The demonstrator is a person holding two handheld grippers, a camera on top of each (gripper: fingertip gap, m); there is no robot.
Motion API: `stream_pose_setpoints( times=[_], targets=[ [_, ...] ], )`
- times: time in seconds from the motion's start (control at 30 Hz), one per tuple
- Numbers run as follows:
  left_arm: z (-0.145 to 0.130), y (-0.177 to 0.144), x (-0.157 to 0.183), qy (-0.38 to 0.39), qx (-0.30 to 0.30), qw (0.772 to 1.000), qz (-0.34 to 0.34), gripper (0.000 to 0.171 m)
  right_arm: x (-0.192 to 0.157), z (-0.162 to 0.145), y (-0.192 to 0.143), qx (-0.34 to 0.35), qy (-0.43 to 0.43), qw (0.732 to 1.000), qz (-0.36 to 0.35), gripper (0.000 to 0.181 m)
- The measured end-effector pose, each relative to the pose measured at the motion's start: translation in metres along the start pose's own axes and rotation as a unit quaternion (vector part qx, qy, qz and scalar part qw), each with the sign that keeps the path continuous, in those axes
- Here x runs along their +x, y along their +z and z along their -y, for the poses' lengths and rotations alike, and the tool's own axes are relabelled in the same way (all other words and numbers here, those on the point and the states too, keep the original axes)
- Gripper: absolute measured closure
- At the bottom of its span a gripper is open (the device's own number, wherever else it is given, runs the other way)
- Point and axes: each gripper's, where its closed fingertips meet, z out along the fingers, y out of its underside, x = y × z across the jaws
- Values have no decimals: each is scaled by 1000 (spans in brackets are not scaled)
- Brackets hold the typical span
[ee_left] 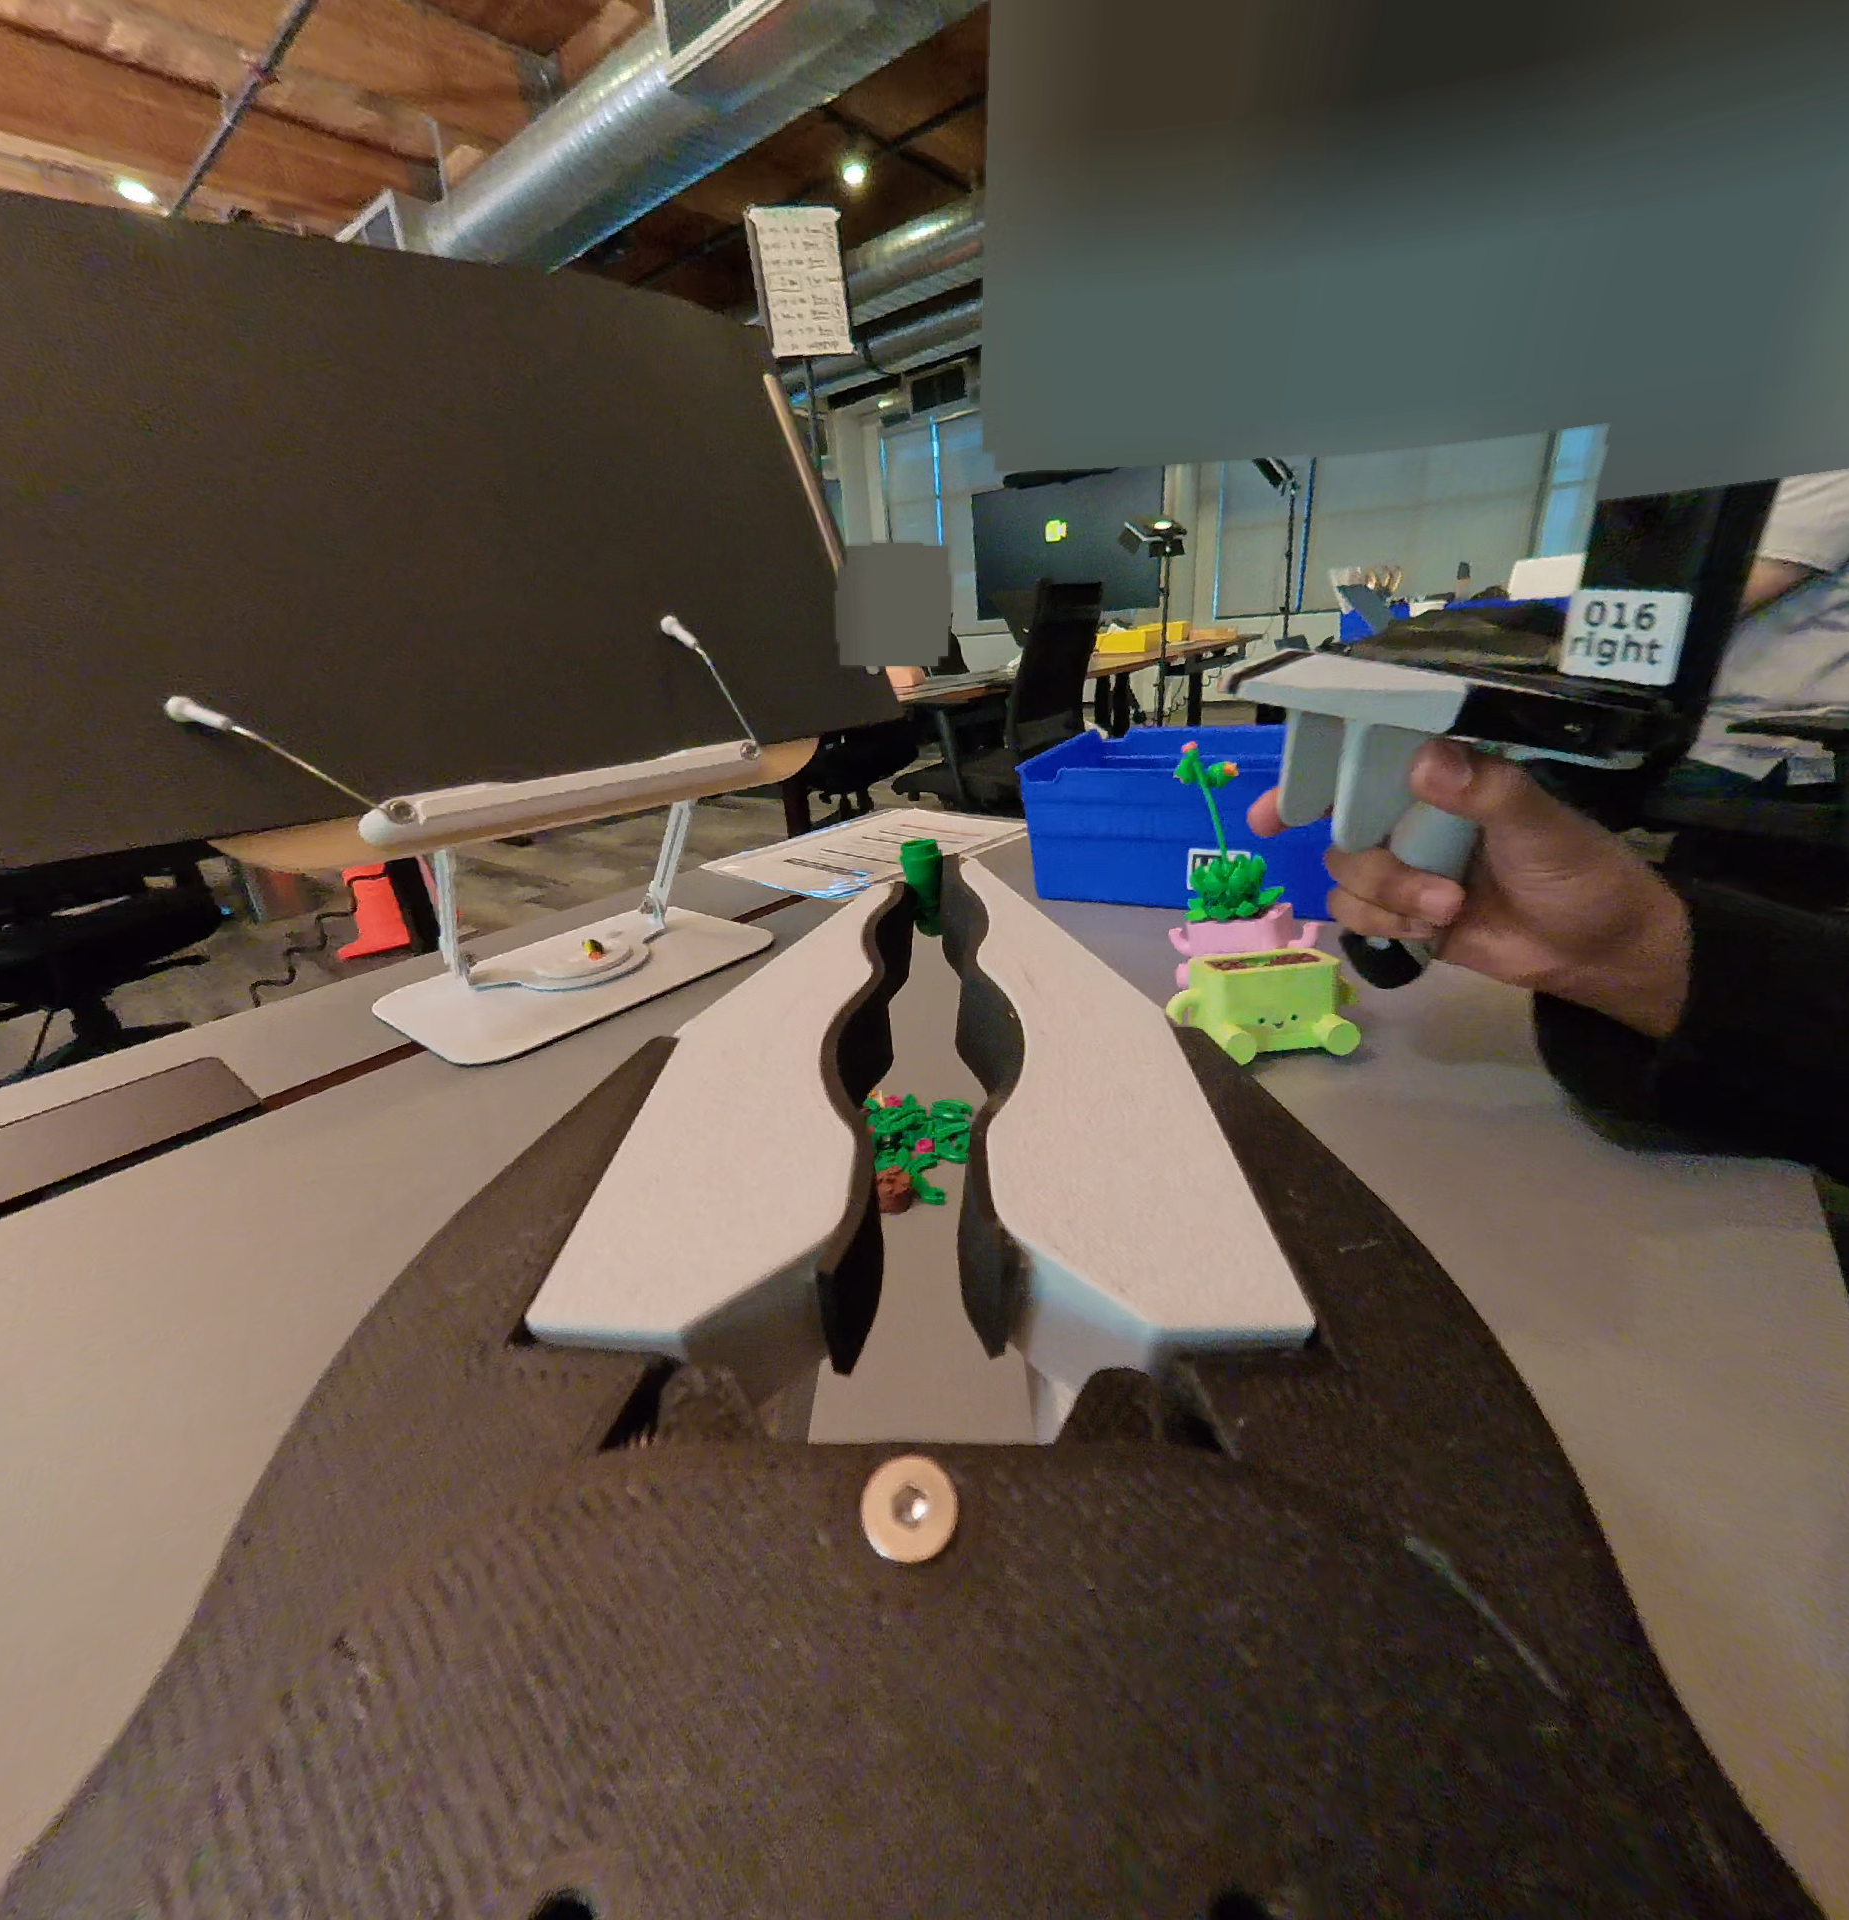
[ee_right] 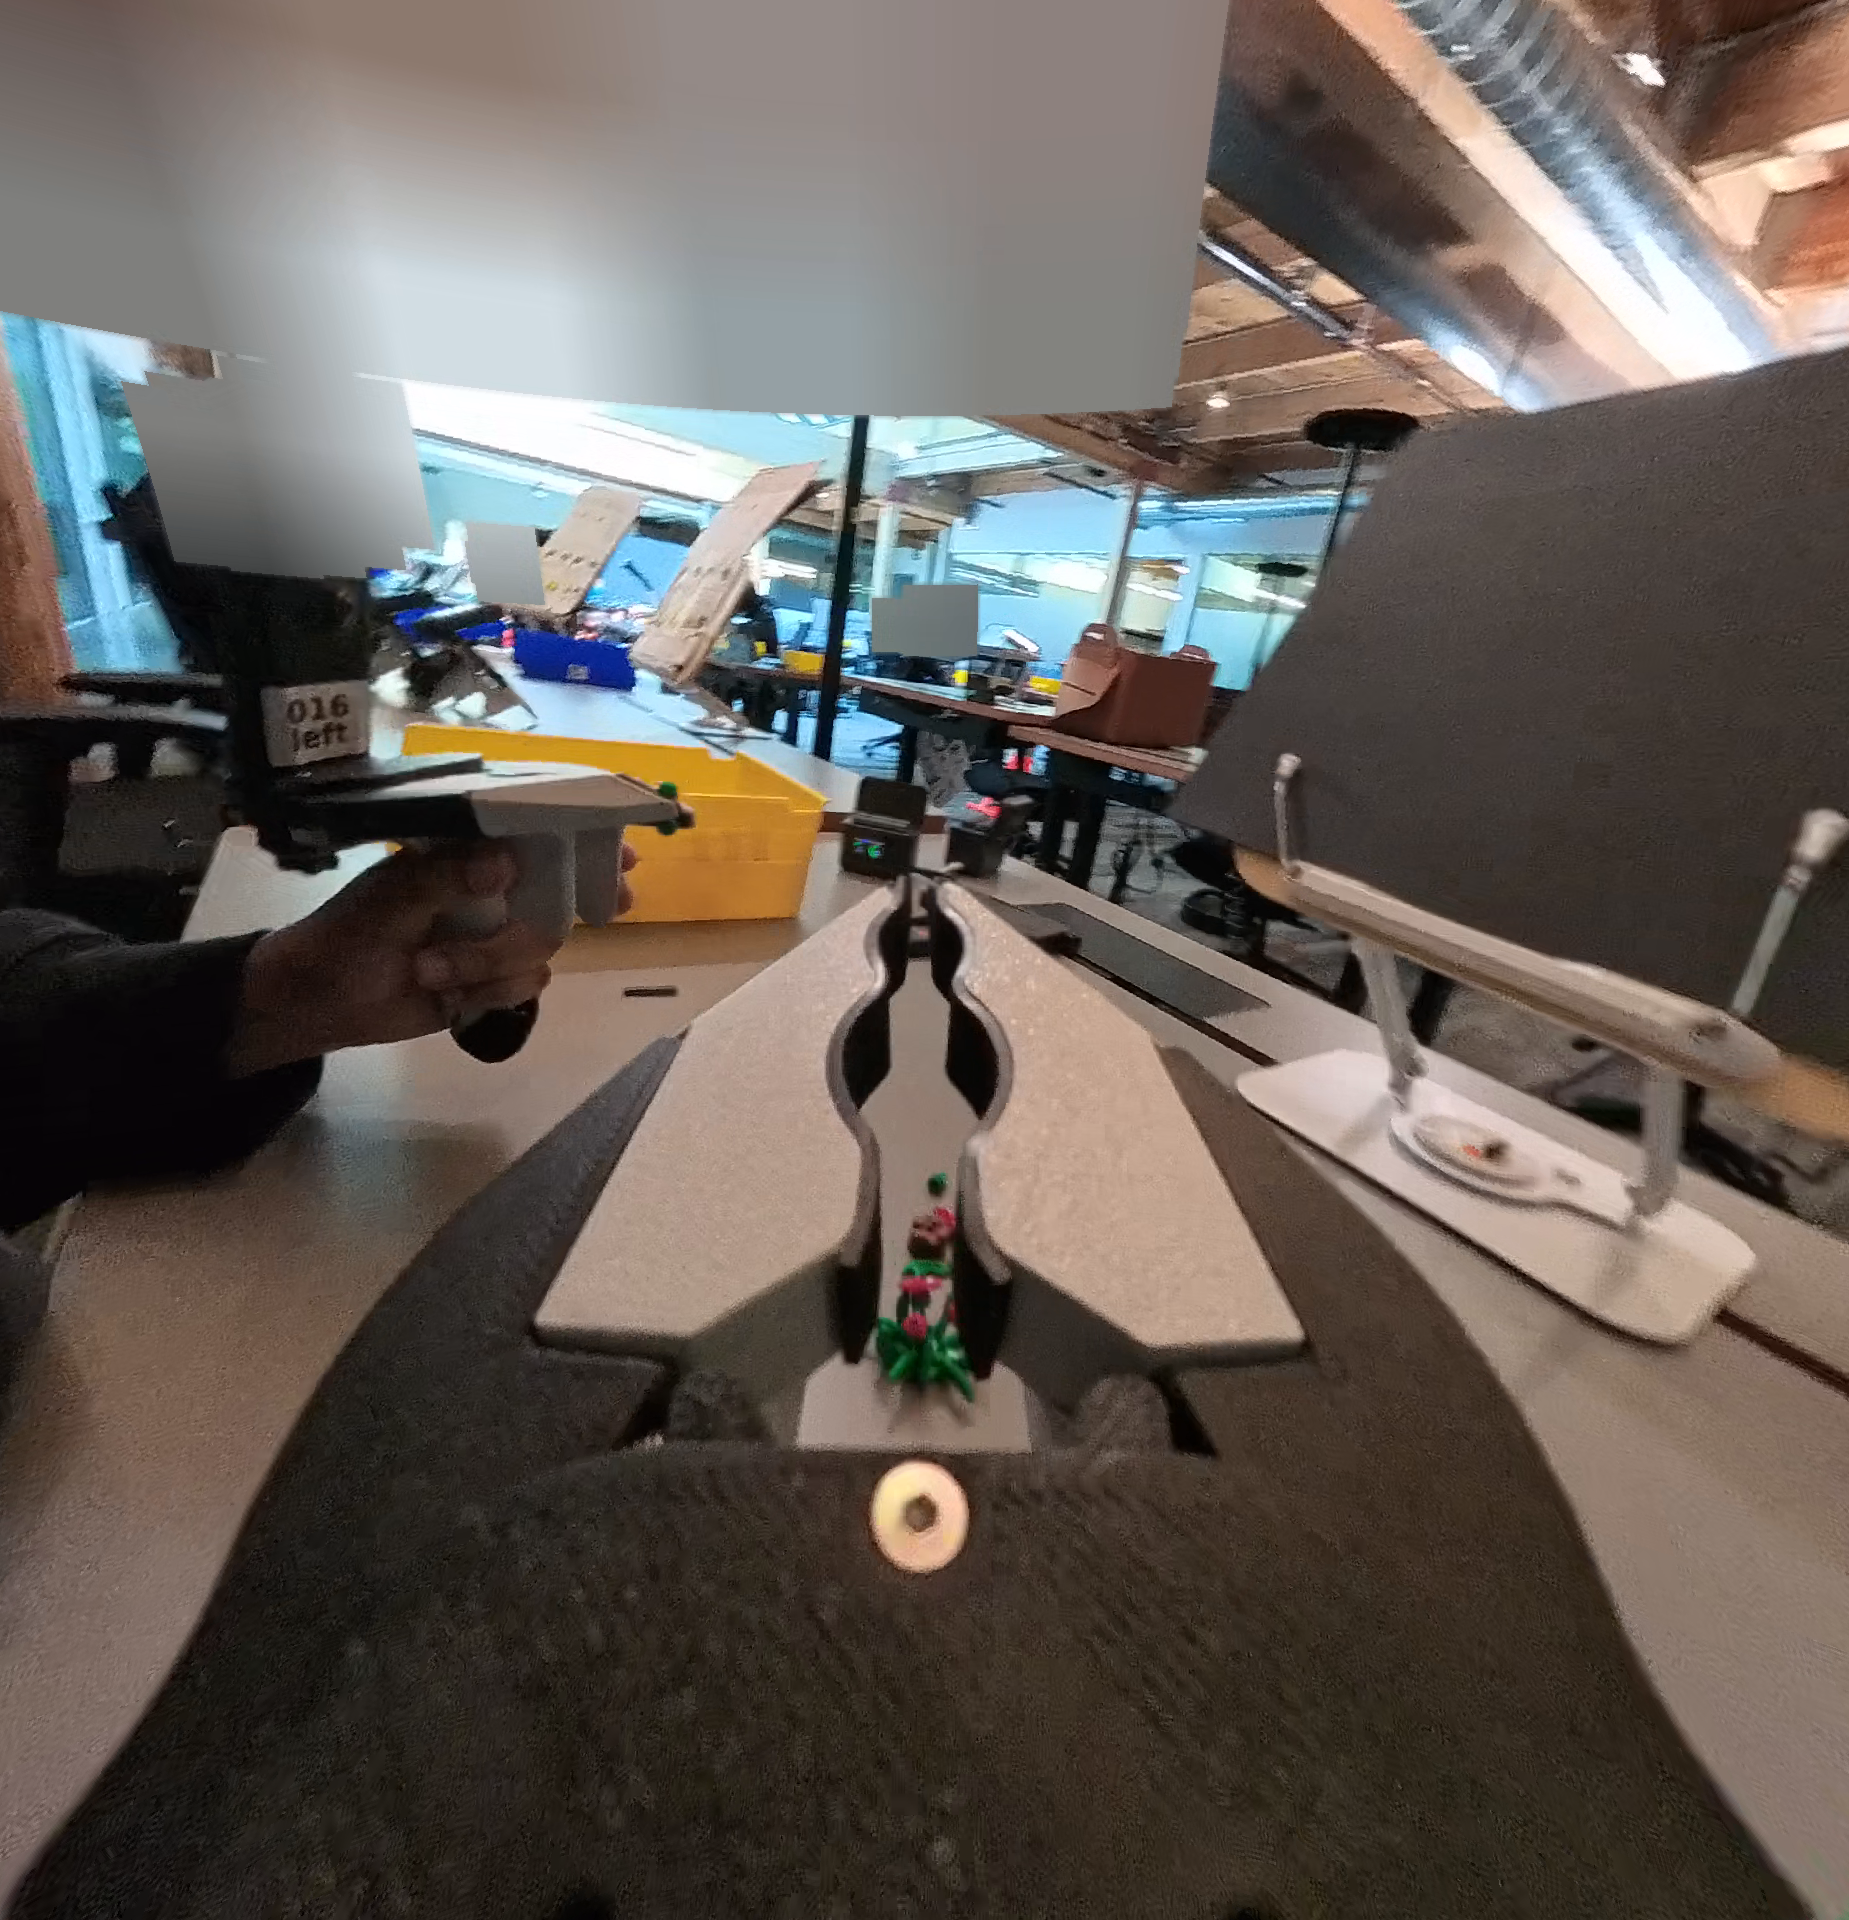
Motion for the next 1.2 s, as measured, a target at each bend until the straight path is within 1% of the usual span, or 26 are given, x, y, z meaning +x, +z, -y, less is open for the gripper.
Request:
stream_pose_setpoints(
  times=[0.1, 0.2, 0.3, 0.4, 0.47, 0.53, 0.6, 0.63, 0.7, 0.8, 0.87, 0.9, 0.97, 1.03, 1.1, 1.2],
  targets=[
    [6, -2, 12, 0, 12, 1000, -15, 170, -19, 2, 15, 2, -24, 998, 51, 181],
    [6, -1, 16, -10, 9, 1000, -17, 170, -37, 0, 17, 11, -47, 996, 80, 181],
    [7, 2, 21, -20, 9, 1000, -23, 170, -45, -1, 13, 2, -77, 994, 81, 181],
    [0, 9, 29, -37, -6, 998, -41, 170, -42, 4, 9, -12, -104, 993, 59, 181],
    [-3, 13, 30, -60, -9, 997, -54, 170, -40, 2, 8, -31, -105, 992, 63, 181],
    [-11, 18, 23, -97, -28, 993, -58, 170, -29, -13, 15, -83, -85, 991, 67, 181],
    [-30, 27, 10, -147, -87, 984, -48, 170, -15, -37, 25, -148, -56, 985, 72, 181],
    [-41, 32, 4, -167, -119, 978, -46, 170, -9, -47, 30, -164, -39, 983, 73, 181],
    [-52, 43, -3, -192, -147, 969, -51, 170, -2, -60, 41, -173, 7, 982, 80, 181],
    [-55, 72, -8, -205, -154, 964, -78, 169, 0, -75, 51, -164, 72, 980, 83, 179],
    [-58, 98, -8, -201, -162, 960, -113, 169, -6, -90, 52, -166, 111, 977, 76, 169],
    [-62, 110, -14, -189, -166, 962, -111, 169, -14, -96, 51, -172, 125, 974, 83, 166],
    [-78, 123, -32, -139, -177, 971, -76, 169, -29, -97, 49, -165, 131, 972, 102, 166],
    [-91, 114, -28, -110, -191, 973, -75, 170, -36, -92, 48, -146, 130, 975, 107, 163],
    [-98, 100, -29, -75, -194, 977, -53, 170, -41, -85, 49, -137, 136, 974, 118, 158],
    [-90, 95, -30, -50, -184, 981, -45, 170, -38, -84, 48, -139, 100, 979, 109, 157]
  ],
)
